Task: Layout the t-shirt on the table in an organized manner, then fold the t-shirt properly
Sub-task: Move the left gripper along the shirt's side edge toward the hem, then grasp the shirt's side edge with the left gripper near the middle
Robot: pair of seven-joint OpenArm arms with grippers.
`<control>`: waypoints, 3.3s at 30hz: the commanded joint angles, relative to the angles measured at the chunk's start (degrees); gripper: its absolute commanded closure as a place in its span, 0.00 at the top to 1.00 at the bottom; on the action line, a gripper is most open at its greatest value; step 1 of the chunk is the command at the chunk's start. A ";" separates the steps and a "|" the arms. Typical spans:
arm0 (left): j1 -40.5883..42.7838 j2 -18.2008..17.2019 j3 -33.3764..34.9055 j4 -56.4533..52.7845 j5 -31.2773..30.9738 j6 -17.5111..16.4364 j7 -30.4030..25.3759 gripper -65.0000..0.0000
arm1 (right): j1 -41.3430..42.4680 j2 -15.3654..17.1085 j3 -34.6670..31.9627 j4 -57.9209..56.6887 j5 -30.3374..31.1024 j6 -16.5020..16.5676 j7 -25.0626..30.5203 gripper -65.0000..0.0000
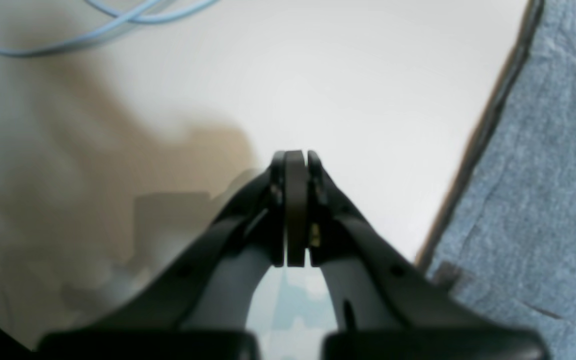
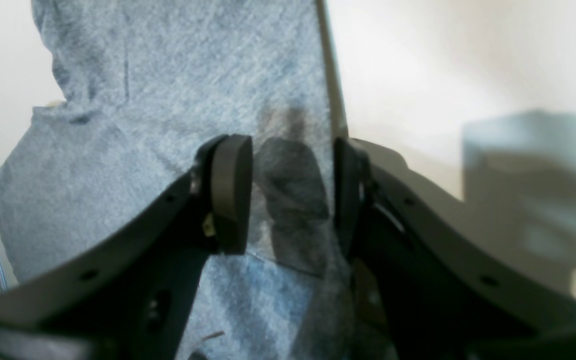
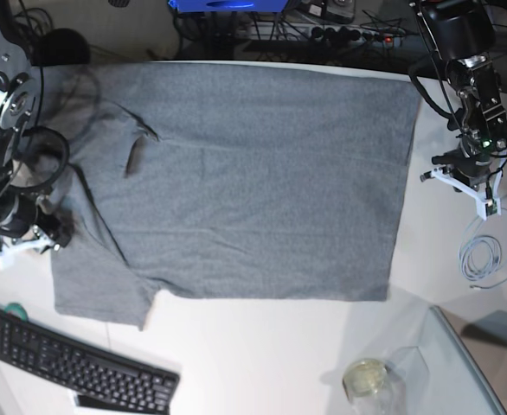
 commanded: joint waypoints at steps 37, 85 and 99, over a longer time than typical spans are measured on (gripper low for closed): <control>-8.72 -0.48 0.55 -3.34 0.31 0.29 -0.79 0.17 | 0.22 0.43 -0.19 14.16 0.19 0.41 -6.40 0.00; -21.47 1.28 7.14 -22.95 -0.22 -6.83 0.97 0.00 | 0.39 0.52 -0.19 14.25 0.19 0.58 -5.87 0.00; -10.04 4.01 6.62 2.20 -0.22 -6.83 12.66 0.00 | 0.39 0.52 -0.19 14.25 0.19 0.58 -5.96 0.00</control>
